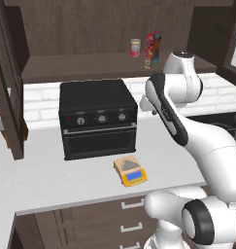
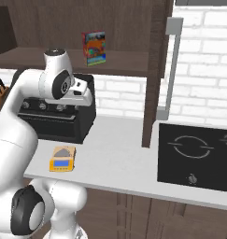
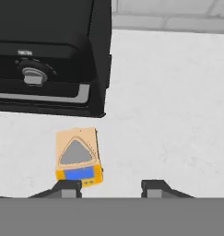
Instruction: Pick the cereal and place it on the digital scale for weighing, and close the cabinet.
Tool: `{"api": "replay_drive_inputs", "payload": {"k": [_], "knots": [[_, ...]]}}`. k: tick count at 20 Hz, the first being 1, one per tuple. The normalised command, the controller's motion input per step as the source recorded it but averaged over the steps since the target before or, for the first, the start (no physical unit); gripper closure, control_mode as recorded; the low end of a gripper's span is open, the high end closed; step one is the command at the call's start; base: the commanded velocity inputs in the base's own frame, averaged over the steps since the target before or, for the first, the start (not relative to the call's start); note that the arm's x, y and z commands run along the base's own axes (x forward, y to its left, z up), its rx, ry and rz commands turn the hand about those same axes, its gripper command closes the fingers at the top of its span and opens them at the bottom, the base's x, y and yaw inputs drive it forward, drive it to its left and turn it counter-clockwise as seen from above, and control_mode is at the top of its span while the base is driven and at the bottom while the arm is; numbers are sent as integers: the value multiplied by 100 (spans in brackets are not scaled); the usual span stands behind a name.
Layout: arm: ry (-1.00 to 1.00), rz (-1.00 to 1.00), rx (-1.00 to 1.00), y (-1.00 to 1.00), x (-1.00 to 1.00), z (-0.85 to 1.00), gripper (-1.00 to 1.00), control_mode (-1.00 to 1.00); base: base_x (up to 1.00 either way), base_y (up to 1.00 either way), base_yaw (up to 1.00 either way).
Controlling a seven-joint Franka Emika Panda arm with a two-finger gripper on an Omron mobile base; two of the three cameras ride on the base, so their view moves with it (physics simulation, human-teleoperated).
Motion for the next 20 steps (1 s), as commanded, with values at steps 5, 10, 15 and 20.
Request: {"api": "replay_drive_inputs", "payload": {"k": [5, 10, 15, 20], "knots": [[-13, 0, 0, 0, -26, 0, -100, -100, 0, 0, 0], [-28, -6, 0, 2, -35, 22, -100, -100, 0, 0, 0], [-13, -10, -4, 15, -9, 68, -100, -100, 0, 0, 0], [0, -8, -9, 14, 0, 78, -100, -100, 0, 0, 0]]}}
